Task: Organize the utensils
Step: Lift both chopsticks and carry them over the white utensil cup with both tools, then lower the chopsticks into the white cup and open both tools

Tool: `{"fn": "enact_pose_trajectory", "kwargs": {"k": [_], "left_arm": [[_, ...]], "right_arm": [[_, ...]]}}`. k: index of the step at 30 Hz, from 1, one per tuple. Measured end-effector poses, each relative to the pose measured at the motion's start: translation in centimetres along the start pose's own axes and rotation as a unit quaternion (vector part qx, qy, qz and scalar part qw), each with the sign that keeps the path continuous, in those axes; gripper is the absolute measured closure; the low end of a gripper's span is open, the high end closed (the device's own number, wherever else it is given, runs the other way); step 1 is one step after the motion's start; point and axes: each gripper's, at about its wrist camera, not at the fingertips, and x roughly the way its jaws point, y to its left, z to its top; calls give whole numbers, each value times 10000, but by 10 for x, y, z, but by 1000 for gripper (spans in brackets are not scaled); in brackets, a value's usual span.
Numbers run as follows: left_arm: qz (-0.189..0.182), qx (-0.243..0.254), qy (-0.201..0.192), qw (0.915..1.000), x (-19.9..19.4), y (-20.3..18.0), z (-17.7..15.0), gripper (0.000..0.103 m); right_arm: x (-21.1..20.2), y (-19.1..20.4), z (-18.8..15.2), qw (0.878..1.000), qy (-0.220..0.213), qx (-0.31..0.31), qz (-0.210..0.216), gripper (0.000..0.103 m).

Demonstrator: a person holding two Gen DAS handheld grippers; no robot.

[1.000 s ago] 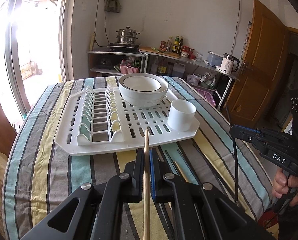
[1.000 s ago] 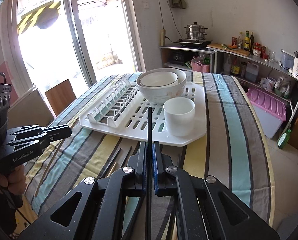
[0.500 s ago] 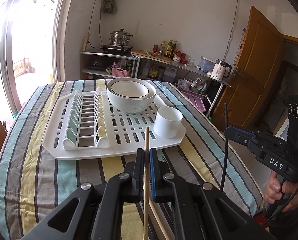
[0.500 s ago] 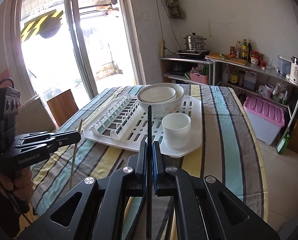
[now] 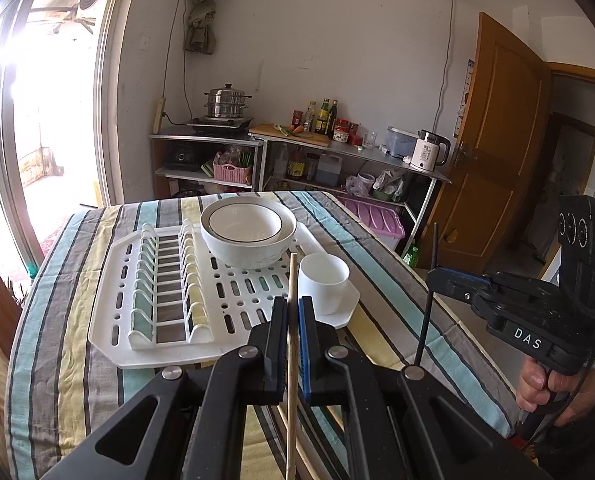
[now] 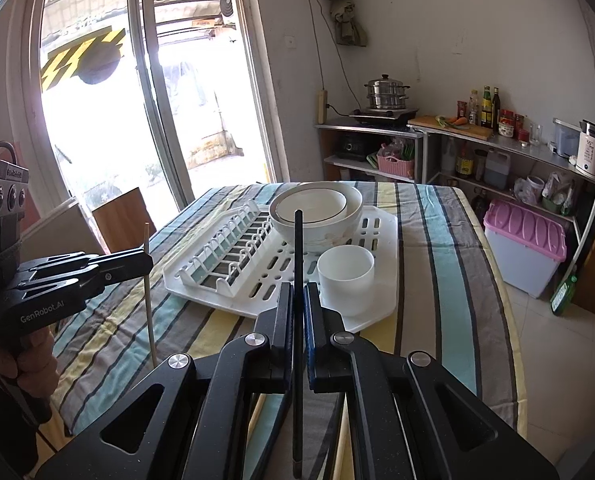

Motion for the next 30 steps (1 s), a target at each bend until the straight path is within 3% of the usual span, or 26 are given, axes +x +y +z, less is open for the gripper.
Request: {"fn": "enact_pose_trajectory", "kwargs": {"k": [8,19,30], "left_arm": [[-247,55,-268,9993,21,-14,58,98],[-307,-116,-467,9984,73,-20,128,98],[-345,-230,-554,9976,127,-23,150,98]], "right_arm": [[5,-14,40,9994,-324,18,-90,98],[9,-41,93,9974,-675,198,-157,98],[21,-53,113,9963,-806,271,-123,98]]}}
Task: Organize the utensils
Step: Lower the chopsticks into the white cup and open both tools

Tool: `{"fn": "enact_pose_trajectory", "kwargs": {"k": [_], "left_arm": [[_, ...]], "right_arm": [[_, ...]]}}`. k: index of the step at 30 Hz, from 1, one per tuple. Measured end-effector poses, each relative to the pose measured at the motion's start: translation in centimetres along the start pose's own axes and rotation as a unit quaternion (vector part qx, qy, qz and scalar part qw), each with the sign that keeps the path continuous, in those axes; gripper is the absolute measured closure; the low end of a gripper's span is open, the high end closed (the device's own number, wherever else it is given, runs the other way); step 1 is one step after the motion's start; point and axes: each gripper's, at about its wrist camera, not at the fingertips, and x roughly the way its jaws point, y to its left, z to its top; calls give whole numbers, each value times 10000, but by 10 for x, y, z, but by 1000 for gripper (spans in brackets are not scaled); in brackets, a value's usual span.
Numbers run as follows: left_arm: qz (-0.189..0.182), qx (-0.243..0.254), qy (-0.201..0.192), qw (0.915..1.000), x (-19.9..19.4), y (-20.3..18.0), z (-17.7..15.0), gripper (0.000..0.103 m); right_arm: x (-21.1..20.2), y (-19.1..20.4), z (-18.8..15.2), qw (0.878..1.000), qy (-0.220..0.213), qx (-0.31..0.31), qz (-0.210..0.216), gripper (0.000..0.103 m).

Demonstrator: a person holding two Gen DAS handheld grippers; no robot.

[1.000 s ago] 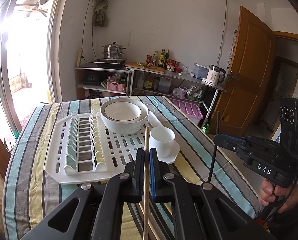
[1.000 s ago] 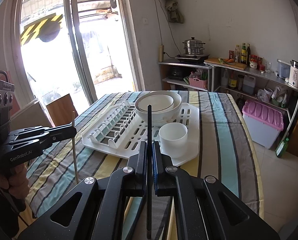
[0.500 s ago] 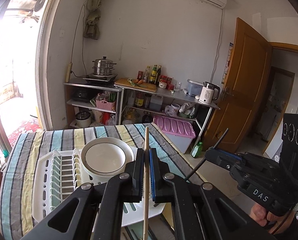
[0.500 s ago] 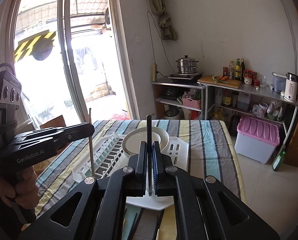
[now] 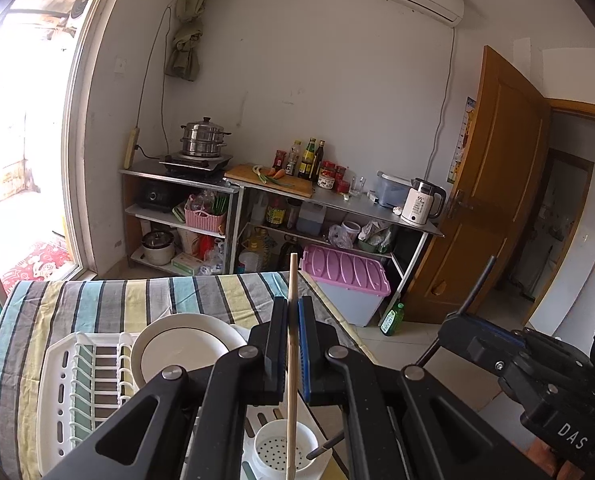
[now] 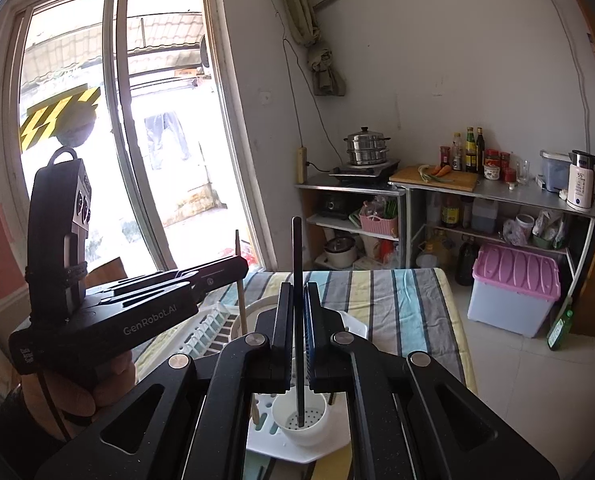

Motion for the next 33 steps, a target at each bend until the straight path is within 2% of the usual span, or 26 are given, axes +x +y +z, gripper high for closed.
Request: {"fn": "enact_pose_trajectory", "kwargs": {"k": [10,15,21,30,33], "left_arm": [[12,-422,110,9990,47,29,-27,98],[69,-467,282,9985,59,40,-46,98],[161,-469,525,9974,63,46,-66,98],[378,-376,505,9973,49,49,-72,97],[461,-278,480,9974,41,48,-74,97]], "right_arm": [[34,-12,-23,9992,359,188,23,98],[43,-20,-34,9982,538,273,-13,98],[44,-32,-41,9974,596,382,-103,98],[39,-47,-46,9950,774,545,-316,96],[37,-46,-48,9949,813,503,-334,90]]}}
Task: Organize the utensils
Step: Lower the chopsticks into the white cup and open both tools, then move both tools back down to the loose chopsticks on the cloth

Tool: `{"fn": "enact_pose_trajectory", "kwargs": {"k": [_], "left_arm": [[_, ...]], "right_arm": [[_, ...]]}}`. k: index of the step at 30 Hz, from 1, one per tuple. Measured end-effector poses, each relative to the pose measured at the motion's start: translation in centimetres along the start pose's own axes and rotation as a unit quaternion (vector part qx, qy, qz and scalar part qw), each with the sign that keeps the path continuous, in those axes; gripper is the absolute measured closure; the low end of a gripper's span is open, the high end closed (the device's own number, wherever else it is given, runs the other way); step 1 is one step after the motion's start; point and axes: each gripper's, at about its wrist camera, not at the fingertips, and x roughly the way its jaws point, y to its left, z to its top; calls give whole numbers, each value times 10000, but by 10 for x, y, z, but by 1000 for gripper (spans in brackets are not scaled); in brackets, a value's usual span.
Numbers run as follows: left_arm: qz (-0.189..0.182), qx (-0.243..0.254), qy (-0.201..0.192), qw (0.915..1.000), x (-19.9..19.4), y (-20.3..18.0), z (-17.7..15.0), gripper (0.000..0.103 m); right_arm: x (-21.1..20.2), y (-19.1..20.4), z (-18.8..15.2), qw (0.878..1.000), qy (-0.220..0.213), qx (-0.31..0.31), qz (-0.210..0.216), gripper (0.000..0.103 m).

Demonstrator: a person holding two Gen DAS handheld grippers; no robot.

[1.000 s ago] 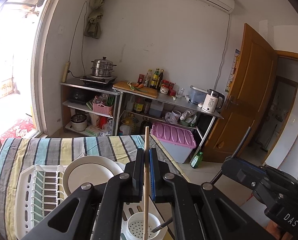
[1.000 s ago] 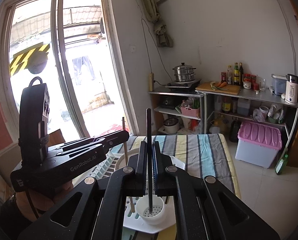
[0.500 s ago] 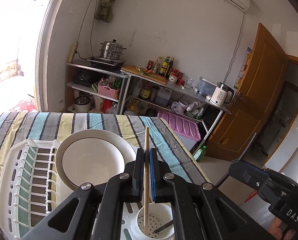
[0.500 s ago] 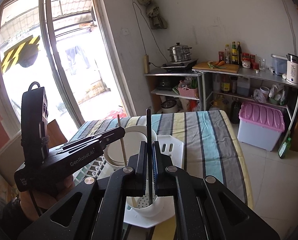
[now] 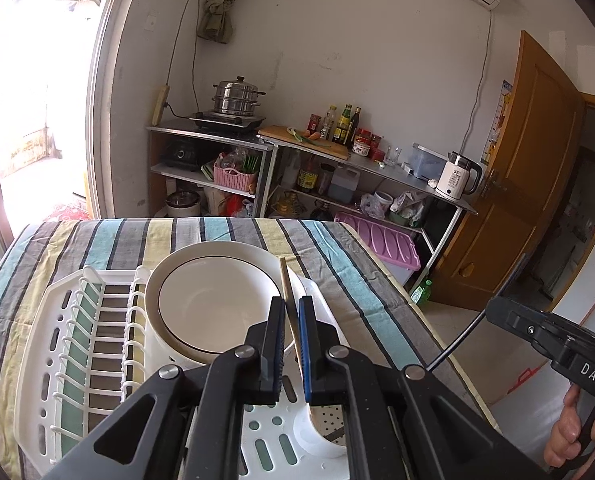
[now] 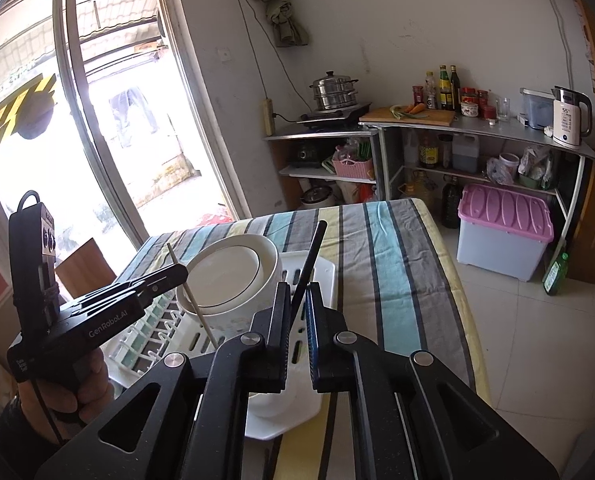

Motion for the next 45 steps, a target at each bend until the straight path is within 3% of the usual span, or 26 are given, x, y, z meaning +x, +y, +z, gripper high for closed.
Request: {"fn": "enact_pose_trajectory", "kwargs": {"k": [4,12,21,30,37,45], "left_arm": [[66,152,-53,9998,-15,-5,-4,89],[85,352,-225,9991,-59,-9,-30,87],[197,557,-356,9976,-131,-12,-94,87],[383,534,-262,9975,-181,-11,-162,87],[461,365,-24,9983,-193,-6,-192,87],[586,265,410,9971,-171,2,-206,87]], "right_arm": [[-6,3,-7,9999,7,-99,20,86],[-28,7,-28,9999,-56,-141,41,85],[-74,22,-75,9989,-289,-350,93,77],[-99,43,-131,9982,-177,-538,192,76],[-103,51,-163,9984,80,-535,193,76],[-92,54,-173,9979,264,-565,145,76]]}}
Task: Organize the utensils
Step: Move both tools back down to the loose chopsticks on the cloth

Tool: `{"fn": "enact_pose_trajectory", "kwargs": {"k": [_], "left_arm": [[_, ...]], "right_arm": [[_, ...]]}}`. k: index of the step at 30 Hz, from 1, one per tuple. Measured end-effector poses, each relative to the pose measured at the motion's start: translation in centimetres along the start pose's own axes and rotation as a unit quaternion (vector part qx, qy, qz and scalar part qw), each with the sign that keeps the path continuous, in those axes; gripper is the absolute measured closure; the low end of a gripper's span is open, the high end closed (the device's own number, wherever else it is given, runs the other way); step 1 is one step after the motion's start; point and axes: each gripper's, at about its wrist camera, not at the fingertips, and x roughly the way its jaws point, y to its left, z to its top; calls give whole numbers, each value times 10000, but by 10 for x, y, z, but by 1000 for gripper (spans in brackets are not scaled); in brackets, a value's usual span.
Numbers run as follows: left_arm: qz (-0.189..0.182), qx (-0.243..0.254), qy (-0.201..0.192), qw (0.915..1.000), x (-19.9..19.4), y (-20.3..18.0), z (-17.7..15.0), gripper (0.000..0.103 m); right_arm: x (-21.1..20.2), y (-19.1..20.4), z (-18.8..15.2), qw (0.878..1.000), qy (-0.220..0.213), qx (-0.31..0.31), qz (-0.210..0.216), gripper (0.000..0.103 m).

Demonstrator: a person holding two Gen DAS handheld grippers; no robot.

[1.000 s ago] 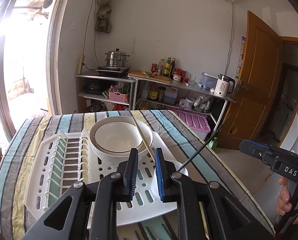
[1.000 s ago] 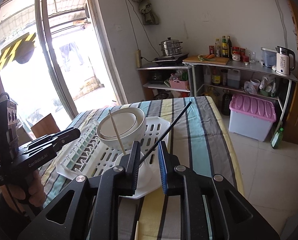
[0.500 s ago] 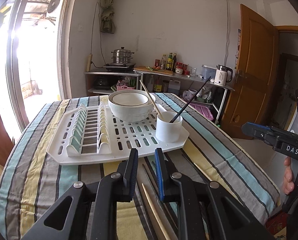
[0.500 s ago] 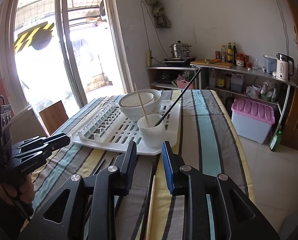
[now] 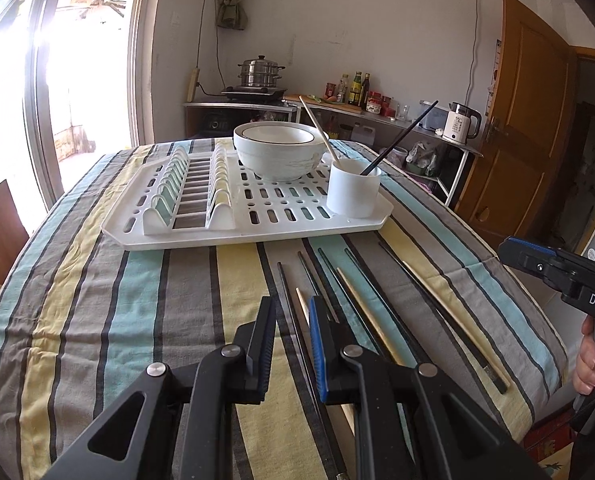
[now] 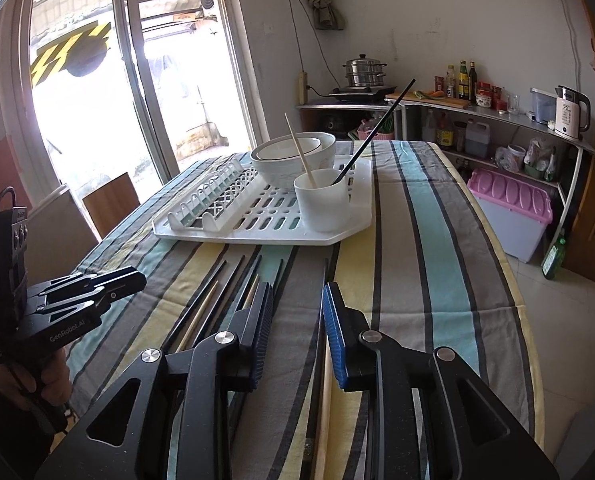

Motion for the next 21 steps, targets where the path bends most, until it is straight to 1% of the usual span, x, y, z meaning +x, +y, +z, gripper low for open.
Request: {"fn": "enact_pose_trajectory", "kwargs": {"k": [5,11,18,21], "left_arm": [[7,-21,199,9998,14,3,0,87],[38,-44,534,9986,37,5,0,87],[34,-96,869,9962,65,10,10,87],[4,-110,951,9954,75,11,16,87]], "right_arm": [[14,2,-1,9999,143,10,-2,76],[35,6,-1,9993,386,-10,5,76],[66,14,2,9972,744,-93,-1,76],[82,18,4,9957,915,-135,-20,76]]}}
